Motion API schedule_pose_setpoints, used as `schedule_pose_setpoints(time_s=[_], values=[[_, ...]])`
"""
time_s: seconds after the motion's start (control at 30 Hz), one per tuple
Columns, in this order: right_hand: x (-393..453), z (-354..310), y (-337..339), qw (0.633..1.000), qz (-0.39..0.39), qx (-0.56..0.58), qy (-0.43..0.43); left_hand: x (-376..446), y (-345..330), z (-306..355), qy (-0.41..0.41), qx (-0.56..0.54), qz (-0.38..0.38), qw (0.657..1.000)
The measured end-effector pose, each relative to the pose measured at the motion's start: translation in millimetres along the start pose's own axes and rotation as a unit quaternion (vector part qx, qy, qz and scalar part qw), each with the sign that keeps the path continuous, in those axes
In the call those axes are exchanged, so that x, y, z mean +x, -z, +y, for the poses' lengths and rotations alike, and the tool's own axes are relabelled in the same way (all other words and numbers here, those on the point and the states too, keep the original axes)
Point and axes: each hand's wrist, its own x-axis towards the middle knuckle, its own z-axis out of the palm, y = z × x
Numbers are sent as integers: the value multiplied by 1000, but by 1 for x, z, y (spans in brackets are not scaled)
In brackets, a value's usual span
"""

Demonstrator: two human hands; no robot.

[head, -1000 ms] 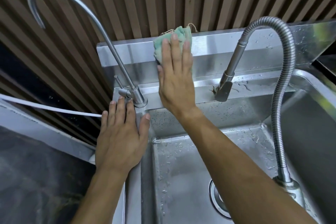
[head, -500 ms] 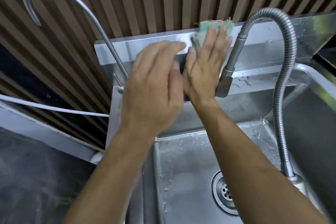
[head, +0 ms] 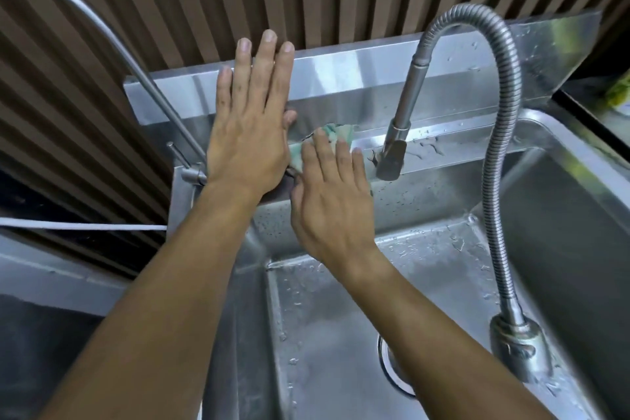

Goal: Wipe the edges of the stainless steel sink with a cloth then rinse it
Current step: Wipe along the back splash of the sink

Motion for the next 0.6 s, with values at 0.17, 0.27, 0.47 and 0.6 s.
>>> schedule_pose_setpoints(time_s=[0.17,0.27,0.47,0.6], values=[[6,5,9,993,10,-28,-115,0,1,1,0,3,15,1000],[6,-24,2,996,0,1,-86,0,1,2,2,0,10,1000],[-4,13,9,999,-17,35,3,0,1,-1,-5,-3,8,1000],[-6,11,23,999,-39,-4,-18,-1,-2,0,-8,11,7,1000]])
